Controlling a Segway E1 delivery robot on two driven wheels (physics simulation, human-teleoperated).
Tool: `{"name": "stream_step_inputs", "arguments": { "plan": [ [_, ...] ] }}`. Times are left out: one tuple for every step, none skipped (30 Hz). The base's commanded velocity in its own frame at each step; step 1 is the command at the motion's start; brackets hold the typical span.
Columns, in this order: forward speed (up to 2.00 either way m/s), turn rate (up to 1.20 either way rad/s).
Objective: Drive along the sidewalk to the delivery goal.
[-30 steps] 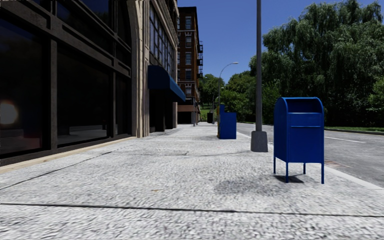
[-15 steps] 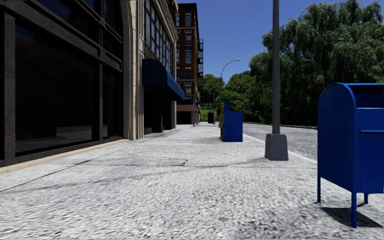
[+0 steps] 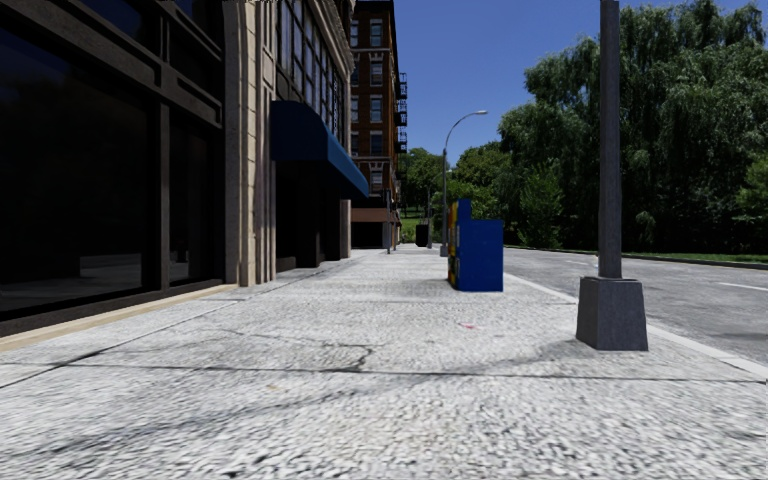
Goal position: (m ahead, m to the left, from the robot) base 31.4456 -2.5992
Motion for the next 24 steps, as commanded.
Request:
{"name": "stream_step_inputs", "arguments": {
  "plan": [
    [2.0,0.0],
    [2.0,0.0],
    [2.0,0.0],
    [2.0,0.0],
    [2.0,0.0],
    [2.0,0.0],
    [2.0,0.0],
    [2.0,0.0],
    [2.0,0.0],
    [2.0,0.0],
    [2.0,0.0],
    [2.0,0.0],
    [2.0,0.0],
    [2.0,0.0],
    [2.0,0.0],
    [2.0,0.0],
    [2.0,0.0],
    [2.0,0.0],
    [2.0,0.0],
    [2.0,0.0],
    [2.0,0.0],
    [2.0,0.0],
    [2.0,0.0],
    [2.0,0.0]
  ]
}}
